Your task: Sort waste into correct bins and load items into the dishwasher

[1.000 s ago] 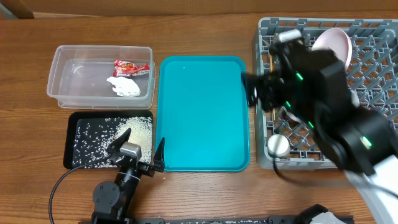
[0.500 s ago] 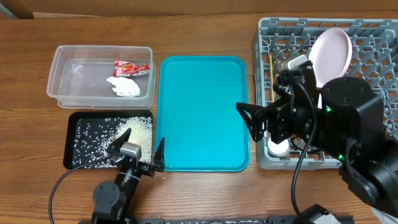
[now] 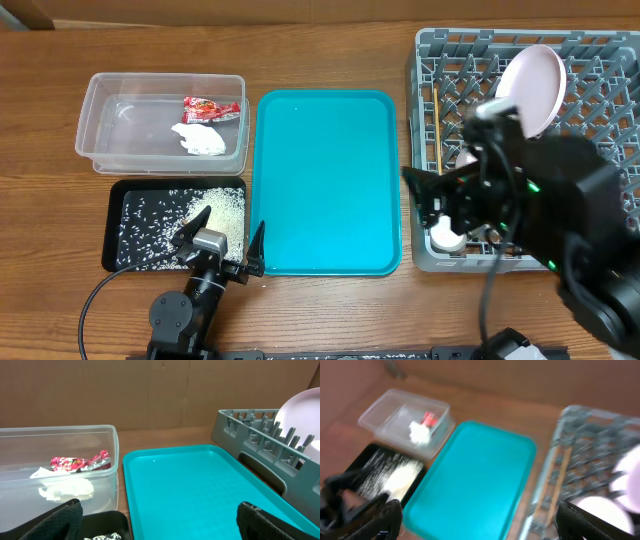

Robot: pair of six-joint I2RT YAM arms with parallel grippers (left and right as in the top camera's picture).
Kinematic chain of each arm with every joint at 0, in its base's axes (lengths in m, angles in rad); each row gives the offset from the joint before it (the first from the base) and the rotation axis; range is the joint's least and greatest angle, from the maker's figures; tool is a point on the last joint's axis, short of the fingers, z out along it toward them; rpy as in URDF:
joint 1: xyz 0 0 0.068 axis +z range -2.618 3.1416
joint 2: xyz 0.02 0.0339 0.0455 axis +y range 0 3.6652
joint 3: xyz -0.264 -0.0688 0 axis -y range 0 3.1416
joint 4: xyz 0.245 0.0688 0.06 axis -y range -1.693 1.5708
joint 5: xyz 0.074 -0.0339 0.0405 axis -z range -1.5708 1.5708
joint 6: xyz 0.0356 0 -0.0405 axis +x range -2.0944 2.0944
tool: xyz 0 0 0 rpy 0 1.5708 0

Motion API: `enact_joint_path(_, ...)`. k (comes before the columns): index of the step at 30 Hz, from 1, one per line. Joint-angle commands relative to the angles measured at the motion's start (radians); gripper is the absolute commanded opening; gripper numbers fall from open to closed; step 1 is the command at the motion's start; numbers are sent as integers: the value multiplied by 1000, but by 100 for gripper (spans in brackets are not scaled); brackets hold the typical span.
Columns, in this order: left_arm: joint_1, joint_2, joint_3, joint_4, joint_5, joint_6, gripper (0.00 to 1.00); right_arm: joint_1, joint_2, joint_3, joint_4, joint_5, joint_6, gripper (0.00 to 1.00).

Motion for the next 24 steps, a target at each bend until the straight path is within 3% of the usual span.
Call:
enact_joint_path(1,7,-11,-4,2,11,8,100,-64,-101,-22,47,153,-5,100)
enact_joint_path(6,7,-11,-4,2,11,8,100,-216,-233,-176,161,128,-8,100)
enact_joint_path(11,7,-11,-4,2,11,8,100,-320,-386,-469,338,121,-7,100)
enact_joint_path(17,7,-11,-4,2,11,8,100,-341,-598,-826,535,95,0,100)
enact_joint_path(24,7,-11,-4,2,11,8,100,-365,-814,-1120,671,95,0,100)
